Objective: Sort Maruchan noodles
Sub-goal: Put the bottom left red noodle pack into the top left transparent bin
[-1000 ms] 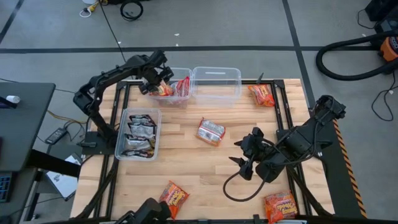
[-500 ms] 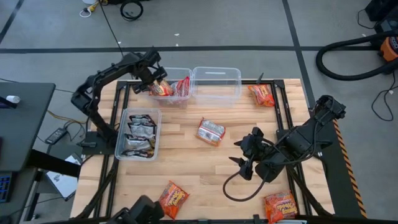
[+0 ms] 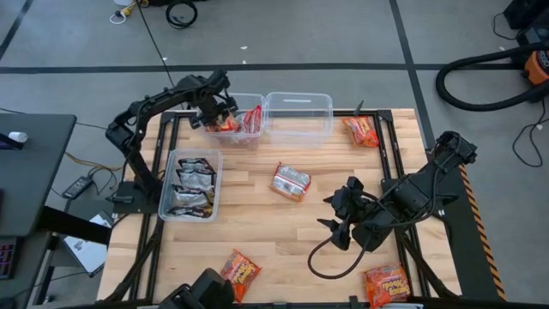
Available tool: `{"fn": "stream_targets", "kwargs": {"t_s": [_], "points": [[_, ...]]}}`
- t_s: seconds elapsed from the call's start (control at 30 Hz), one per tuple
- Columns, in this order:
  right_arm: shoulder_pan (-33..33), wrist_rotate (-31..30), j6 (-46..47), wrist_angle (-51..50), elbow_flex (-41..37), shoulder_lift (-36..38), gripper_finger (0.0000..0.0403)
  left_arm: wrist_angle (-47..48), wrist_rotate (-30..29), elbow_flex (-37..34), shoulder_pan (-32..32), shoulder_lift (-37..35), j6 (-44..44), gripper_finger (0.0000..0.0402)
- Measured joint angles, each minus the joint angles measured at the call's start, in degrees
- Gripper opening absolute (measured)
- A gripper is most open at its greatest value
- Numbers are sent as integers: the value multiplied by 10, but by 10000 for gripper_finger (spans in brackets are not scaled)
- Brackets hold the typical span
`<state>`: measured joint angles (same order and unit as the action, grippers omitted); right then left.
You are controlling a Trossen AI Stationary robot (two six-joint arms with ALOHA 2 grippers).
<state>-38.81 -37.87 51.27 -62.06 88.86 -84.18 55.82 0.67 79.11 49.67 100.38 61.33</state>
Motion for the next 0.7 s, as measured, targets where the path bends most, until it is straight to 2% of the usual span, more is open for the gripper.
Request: {"fn": "stream_targets", "kwargs": {"t_s": [0.23, 0.33, 0.53, 0.7], "points": [[0, 0, 0, 0, 0, 0, 284, 11, -50, 2, -20, 0, -70, 49], [0, 3, 6, 1, 0, 0, 284, 35, -63, 22, -23, 1, -122, 14], [0, 6, 17, 1, 0, 0, 284, 132, -132, 99, -24, 1, -234, 15], [4, 0, 8, 1, 0, 0, 284, 172, -167, 97, -32, 11, -260, 14]]}}
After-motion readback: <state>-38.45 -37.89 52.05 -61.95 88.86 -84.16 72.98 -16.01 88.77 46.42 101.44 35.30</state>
